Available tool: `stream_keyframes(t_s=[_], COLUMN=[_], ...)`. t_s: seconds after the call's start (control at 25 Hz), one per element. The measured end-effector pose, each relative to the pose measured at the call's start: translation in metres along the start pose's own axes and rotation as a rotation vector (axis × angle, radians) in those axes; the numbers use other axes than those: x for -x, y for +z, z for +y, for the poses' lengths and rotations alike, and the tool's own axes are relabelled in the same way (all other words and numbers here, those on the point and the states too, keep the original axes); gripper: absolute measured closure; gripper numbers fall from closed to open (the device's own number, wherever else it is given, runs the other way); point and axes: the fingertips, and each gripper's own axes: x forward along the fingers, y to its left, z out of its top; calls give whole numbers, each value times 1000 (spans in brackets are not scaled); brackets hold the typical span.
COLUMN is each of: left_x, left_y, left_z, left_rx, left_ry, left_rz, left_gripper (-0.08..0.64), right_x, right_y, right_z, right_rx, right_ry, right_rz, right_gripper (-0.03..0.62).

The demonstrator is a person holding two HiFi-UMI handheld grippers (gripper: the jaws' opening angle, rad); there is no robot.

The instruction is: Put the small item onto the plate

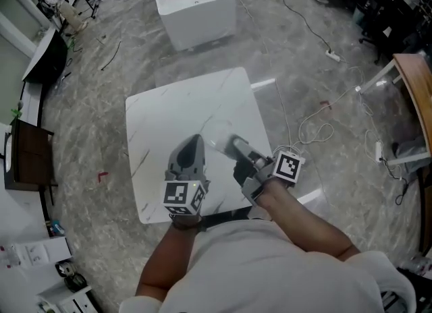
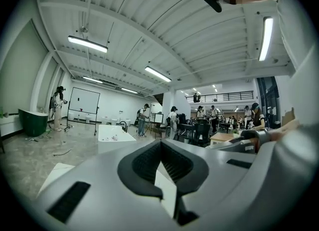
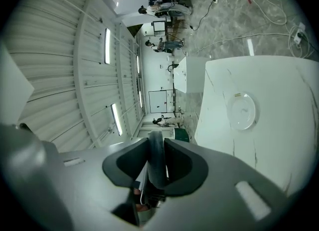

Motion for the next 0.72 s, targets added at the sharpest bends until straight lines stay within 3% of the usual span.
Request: stream_keyframes(t_s=[0.32,0.72], left_x=[-34,-93], left_y=[-42,-117], left_z=[34,97], left_rx=[21,60], left_ry=[29,4], left_rz=[37,132], left_gripper=[555,555], right_x=[-30,-83], right_y=[23,54], right_z=[-50,-131], right_rx=[0,-1], right_ry=[-91,-221], right_rz=[5,-2], right_gripper=[495,494])
